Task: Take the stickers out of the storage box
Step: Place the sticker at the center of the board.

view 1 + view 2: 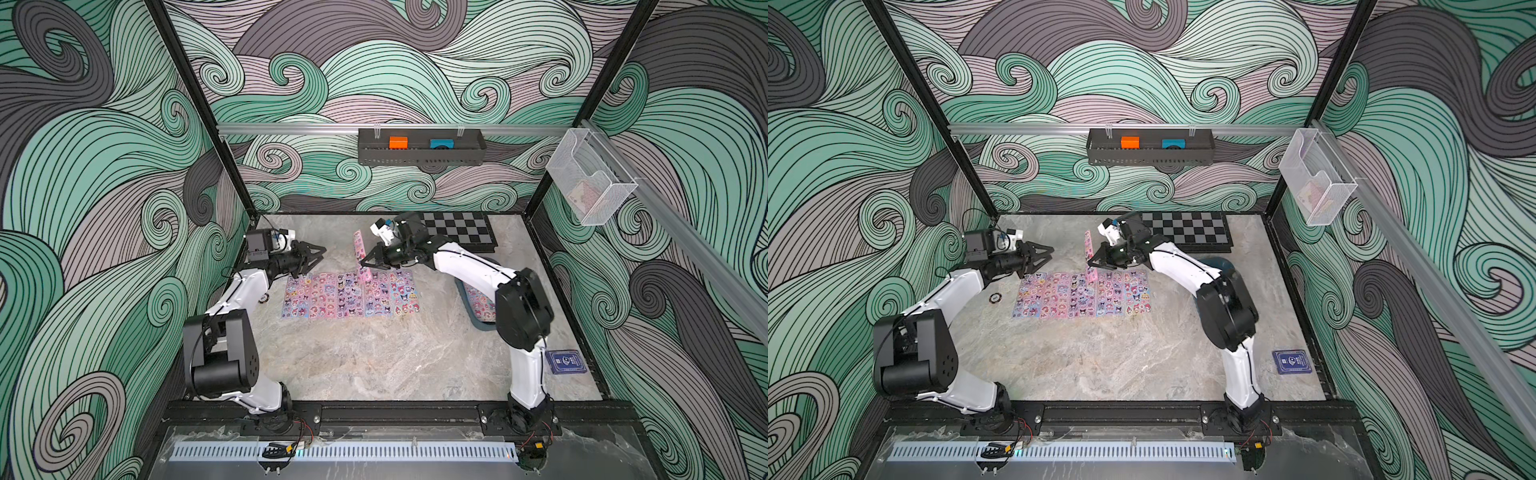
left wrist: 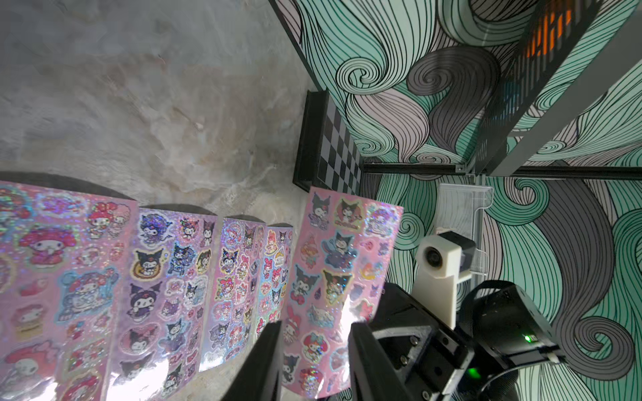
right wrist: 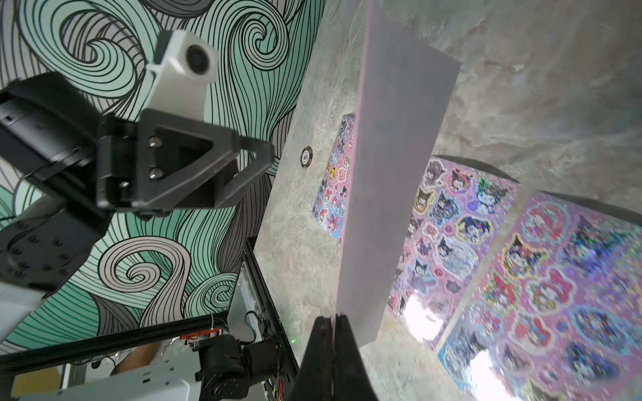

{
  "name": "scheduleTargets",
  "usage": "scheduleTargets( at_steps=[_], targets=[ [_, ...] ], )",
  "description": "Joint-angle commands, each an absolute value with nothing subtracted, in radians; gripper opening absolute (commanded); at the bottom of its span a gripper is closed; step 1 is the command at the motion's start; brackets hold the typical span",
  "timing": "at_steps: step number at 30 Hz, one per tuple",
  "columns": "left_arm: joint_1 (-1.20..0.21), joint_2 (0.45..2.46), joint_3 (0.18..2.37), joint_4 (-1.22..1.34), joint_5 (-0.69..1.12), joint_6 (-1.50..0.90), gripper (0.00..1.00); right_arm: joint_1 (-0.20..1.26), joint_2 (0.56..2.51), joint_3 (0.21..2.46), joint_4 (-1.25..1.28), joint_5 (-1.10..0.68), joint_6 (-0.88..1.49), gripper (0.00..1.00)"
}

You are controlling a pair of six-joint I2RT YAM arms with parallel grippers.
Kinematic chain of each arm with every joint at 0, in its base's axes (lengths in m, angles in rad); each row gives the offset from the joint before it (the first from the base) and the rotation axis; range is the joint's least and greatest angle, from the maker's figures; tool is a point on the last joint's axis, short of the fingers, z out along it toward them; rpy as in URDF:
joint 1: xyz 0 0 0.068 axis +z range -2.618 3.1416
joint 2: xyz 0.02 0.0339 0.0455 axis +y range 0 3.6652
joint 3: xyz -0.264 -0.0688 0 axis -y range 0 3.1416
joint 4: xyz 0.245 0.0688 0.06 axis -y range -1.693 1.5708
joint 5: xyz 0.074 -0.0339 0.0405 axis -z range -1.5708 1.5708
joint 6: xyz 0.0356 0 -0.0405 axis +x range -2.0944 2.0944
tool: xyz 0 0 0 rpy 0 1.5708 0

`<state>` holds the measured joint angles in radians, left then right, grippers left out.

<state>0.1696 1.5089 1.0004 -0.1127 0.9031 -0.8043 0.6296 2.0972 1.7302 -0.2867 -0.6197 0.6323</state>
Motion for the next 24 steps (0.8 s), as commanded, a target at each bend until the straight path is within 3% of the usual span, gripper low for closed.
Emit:
scheduleTargets(
  at_steps=[1, 14, 24],
  targets=[
    [0.179, 1.446, 1.003, -0.121, 0.843, -0.779, 0.36, 0.659, 2.223, 1.885, -0.295, -0.631, 0.655, 0.06],
    [0.184, 1.442, 1.007, -0.103, 0.884, -0.781, 0.36, 0.670, 2.841, 2.751, -0.448, -0.630, 0.708, 0.08],
    [0.181, 1.443, 0.996, -0.091, 0.891, -0.778, 0.36, 0.642, 2.917, 2.747, -0.350, -0.540, 0.736, 0.08]
  ],
)
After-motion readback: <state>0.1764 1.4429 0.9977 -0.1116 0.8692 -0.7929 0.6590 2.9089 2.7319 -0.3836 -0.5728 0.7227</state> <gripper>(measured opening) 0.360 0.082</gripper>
